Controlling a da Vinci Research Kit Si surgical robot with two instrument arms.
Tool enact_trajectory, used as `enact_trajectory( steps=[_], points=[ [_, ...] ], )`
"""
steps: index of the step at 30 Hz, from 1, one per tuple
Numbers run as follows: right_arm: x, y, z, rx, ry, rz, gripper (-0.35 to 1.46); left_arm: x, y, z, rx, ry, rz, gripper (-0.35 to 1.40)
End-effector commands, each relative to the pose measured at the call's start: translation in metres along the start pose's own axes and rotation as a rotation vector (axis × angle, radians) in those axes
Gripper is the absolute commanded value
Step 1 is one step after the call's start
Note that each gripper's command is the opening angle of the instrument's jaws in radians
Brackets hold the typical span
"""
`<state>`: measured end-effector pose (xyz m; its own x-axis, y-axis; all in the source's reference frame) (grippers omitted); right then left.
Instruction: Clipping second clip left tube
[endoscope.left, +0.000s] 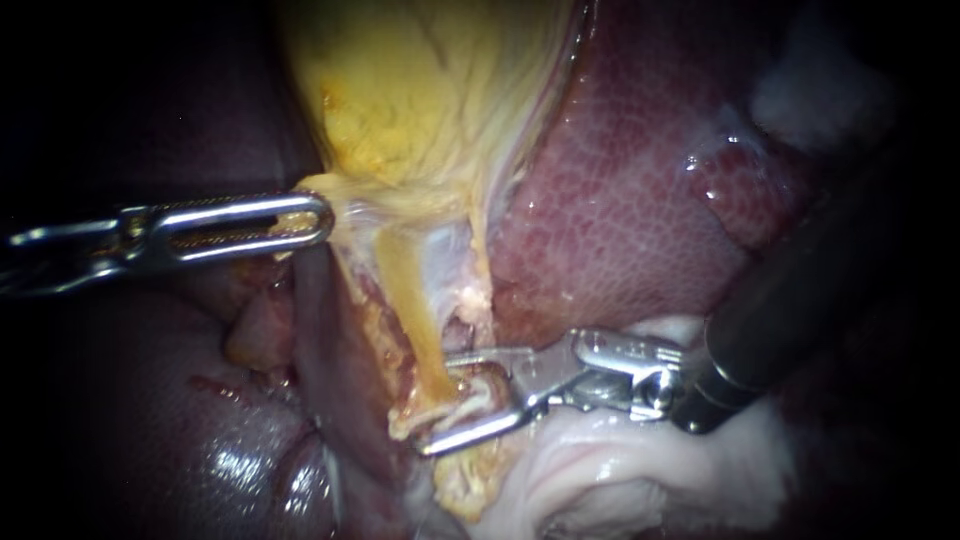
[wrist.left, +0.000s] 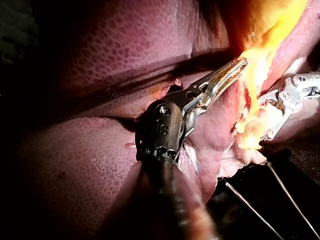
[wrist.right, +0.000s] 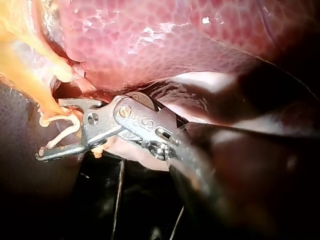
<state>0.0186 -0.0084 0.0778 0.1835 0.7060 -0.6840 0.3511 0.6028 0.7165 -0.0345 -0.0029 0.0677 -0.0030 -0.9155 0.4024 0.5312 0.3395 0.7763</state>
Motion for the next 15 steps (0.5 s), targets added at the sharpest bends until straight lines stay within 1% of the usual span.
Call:
enact_trajectory(
  steps=[1, 3, 5, 10, 12, 13, 14, 15],
  points=[
    [0.0001, -0.0001, 0.0003, 0.008, 0.002, -0.001, 0.58, 0.0, 0.0002, 0.0001, 0.001, 0.0, -0.001, -0.35],
    [0.0, 0.0, 0.0009, 0.022, -0.001, 0.002, 0.58, 0.0001, 0.0006, 0.0004, 0.0, 0.0, 0.0, -0.35],
    [-0.0003, 0.0005, 0.0017, 0.023, -0.003, -0.002, 0.58, 0.0002, 0.0006, 0.0007, -0.001, -0.002, 0.0, -0.35],
    [-0.0018, 0.002, 0.0035, 0.015, -0.006, 0.0, 0.58, 0.0007, 0.0001, 0.0015, -0.002, -0.004, 0.002, -0.35],
    [-0.0022, 0.0023, 0.0035, 0.009, -0.006, -0.002, 0.54, 0.0008, 0.0, 0.0015, -0.002, -0.004, 0.002, -0.35],
    [-0.0024, 0.0023, 0.0031, 0.012, -0.004, 0.003, 0.4, 0.0008, 0.0001, 0.0014, -0.002, -0.004, 0.002, -0.35],
    [-0.0025, 0.0022, 0.0025, 0.03, -0.017, 0.021, 0.21, 0.0008, 0.0001, 0.0014, -0.002, -0.004, 0.002, -0.35],
    [-0.0025, 0.0021, 0.0019, 0.059, -0.045, 0.035, -0.08, 0.0008, 0.0001, 0.0013, -0.002, -0.003, 0.002, -0.35]
  ],
)
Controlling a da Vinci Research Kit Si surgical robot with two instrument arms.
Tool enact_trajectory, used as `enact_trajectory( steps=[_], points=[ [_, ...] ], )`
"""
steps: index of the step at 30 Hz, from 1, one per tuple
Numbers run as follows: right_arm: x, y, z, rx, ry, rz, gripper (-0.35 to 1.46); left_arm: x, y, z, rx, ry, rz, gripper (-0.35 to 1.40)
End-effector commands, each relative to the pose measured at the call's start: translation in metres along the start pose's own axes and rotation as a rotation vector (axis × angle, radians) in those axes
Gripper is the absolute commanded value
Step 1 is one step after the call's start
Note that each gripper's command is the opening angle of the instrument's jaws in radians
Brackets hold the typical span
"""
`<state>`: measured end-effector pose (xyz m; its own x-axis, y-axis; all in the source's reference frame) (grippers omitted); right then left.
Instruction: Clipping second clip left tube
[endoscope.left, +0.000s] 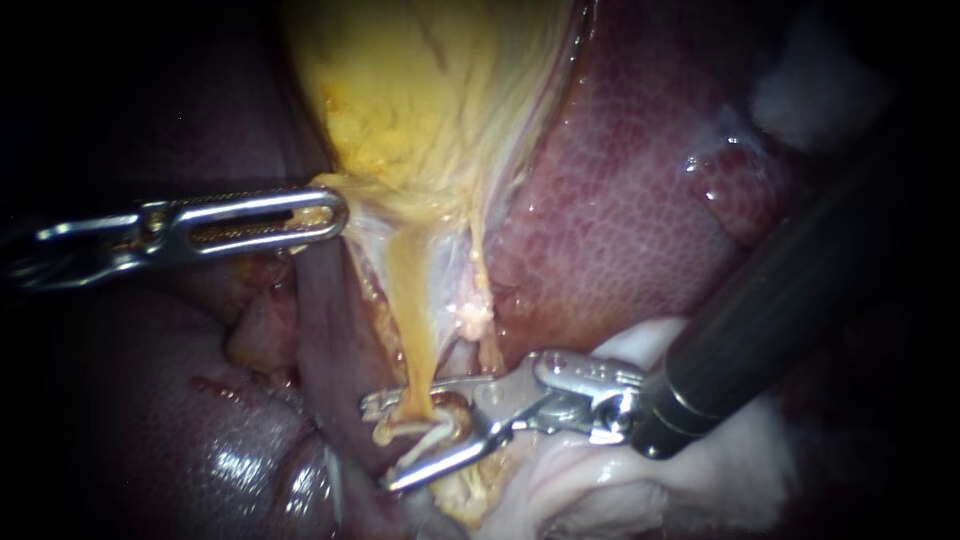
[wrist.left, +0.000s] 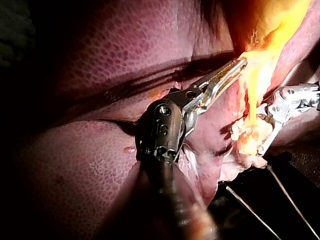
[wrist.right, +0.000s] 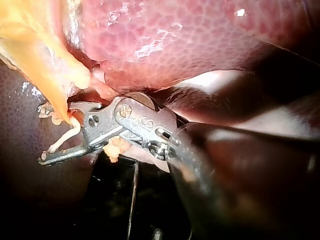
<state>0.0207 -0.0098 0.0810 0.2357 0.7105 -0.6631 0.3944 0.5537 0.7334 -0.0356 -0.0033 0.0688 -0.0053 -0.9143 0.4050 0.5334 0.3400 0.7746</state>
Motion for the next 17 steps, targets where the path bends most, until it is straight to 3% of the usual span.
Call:
enact_trajectory(
  steps=[1, 2, 17],
  points=[
    [0.0005, -0.0002, -0.0004, -0.012, -0.024, 0.007, -0.22, 0.0, 0.0, -0.0001, 0.001, 0.0, 0.001, -0.35],
    [0.0008, -0.0001, -0.0009, -0.023, -0.032, 0.009, -0.35, 0.0, 0.0, -0.0001, 0.001, 0.0, 0.001, -0.35],
    [0.0011, 0.0002, -0.0018, -0.025, -0.027, 0.012, -0.35, 0.0, -0.0001, -0.0001, 0.0, 0.0, 0.001, -0.35]
  ],
)
